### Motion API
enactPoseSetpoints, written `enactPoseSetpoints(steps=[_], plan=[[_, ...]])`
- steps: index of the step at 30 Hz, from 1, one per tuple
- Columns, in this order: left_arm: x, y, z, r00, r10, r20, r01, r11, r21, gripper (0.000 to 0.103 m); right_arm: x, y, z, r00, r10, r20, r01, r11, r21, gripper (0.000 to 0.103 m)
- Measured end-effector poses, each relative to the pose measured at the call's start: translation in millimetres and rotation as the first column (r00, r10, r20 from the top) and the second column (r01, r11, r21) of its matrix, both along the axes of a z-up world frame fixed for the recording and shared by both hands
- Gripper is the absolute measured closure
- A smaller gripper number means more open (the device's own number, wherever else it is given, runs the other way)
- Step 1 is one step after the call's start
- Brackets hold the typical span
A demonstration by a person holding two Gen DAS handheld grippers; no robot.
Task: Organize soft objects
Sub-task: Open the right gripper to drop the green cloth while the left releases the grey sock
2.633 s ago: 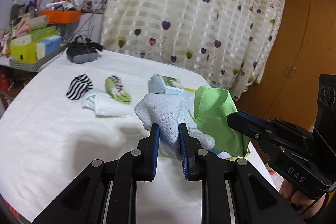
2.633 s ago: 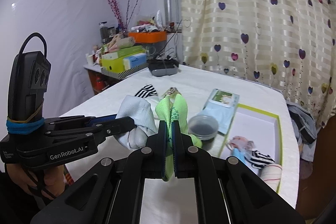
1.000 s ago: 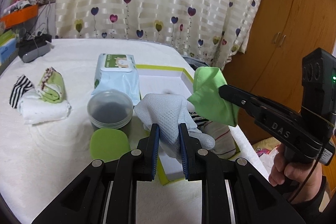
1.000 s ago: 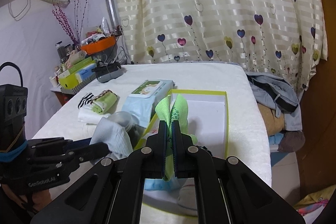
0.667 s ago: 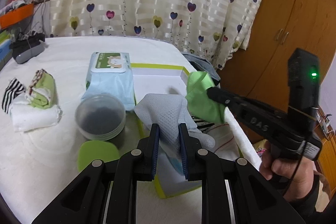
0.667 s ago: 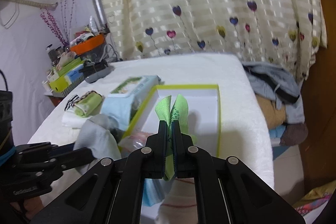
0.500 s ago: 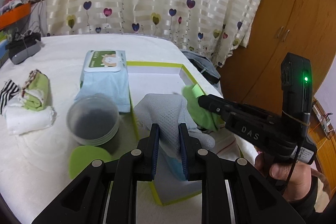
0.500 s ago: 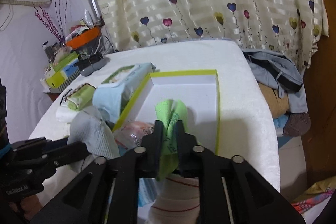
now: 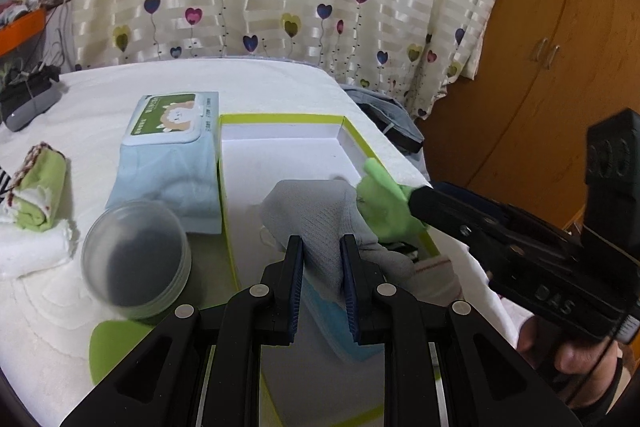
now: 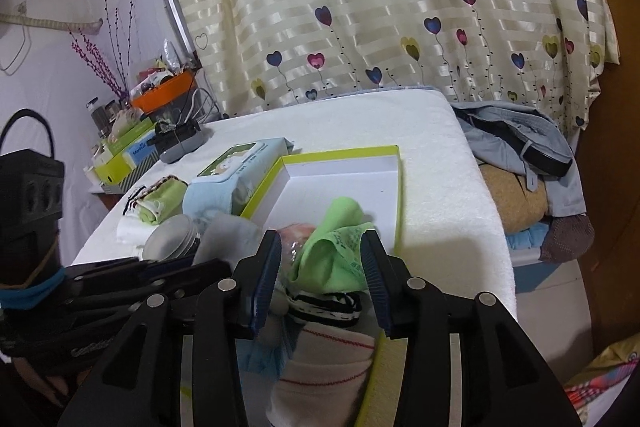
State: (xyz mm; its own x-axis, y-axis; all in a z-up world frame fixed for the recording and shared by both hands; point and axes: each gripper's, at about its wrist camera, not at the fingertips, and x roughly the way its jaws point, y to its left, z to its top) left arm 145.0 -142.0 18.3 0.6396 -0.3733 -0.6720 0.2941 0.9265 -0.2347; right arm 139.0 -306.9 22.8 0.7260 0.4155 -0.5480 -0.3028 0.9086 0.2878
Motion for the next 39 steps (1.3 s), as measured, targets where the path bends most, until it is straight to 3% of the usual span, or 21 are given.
enactPoseSetpoints(steps=[8, 16, 20, 27, 34, 37, 39], plan=[[9.3, 0.4, 1.9, 1.0, 0.009, 0.01, -0.008, 1.0, -0.016, 0.085, -1.1, -6.9, -0.4, 1.0, -0.014, -0.002, 0.014, 1.0, 0.012, 0.06], [-21.9, 5.7, 15.8, 0.999, -0.046, 0.02, 0.047, 0.998, -0.03, 0.085, -11.4, -3.3, 3.9, 1.0, -0.01, 0.012, 0.01, 1.0, 0.015, 0.06], [-36.1, 11.5, 8.3, 0.998, -0.057, -0.023, 0.057, 0.998, -0.034, 0.085, -17.9, -0.5, 5.4, 1.0, -0.007, 0.018, 0.006, 1.0, 0.014, 0.06], [-35.9, 13.8, -7.8, 0.996, -0.036, -0.076, 0.037, 0.999, 0.008, 0.085, -24.3, 4.9, 6.0, 1.0, 0.009, 0.02, -0.009, 1.0, 0.013, 0.06], [-11.8, 4.1, -13.9, 0.999, -0.019, -0.05, 0.022, 0.998, 0.063, 0.085, -25.6, 5.2, 7.8, 1.0, 0.003, 0.022, -0.003, 1.0, 0.006, 0.06], [-9.6, 4.6, -13.9, 0.999, 0.001, -0.037, 0.003, 0.996, 0.088, 0.079, -26.6, 4.1, 10.2, 1.0, -0.001, 0.023, 0.001, 1.0, 0.002, 0.06], [-13.3, 9.0, -10.9, 1.0, 0.008, -0.029, -0.006, 0.997, 0.078, 0.069, -28.5, 4.1, 12.2, 1.0, -0.003, 0.027, 0.003, 1.0, -0.004, 0.06]])
